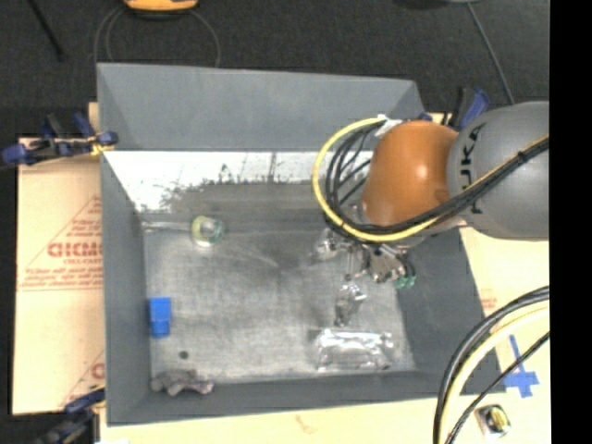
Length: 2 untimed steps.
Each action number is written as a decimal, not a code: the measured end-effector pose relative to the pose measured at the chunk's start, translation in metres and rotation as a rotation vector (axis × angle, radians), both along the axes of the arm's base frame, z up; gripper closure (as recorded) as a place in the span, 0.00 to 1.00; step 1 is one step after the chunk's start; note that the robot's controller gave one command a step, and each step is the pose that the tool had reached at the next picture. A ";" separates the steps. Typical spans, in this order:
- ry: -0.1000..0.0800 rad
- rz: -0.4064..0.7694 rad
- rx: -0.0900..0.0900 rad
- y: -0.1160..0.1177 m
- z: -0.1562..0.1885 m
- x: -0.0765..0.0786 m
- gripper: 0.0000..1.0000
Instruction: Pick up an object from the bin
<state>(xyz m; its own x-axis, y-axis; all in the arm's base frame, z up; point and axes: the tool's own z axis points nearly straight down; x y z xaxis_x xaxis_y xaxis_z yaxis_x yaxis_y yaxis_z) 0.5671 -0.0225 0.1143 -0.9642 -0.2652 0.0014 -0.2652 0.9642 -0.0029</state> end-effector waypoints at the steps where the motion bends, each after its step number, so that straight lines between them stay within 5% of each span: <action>1: -0.003 0.158 0.003 -0.022 0.037 -0.078 0.00; 2: -0.009 0.138 0.001 -0.025 0.074 -0.060 0.00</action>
Offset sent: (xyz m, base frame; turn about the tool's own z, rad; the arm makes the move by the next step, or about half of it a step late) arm -0.0782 -0.0208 0.0356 -0.1607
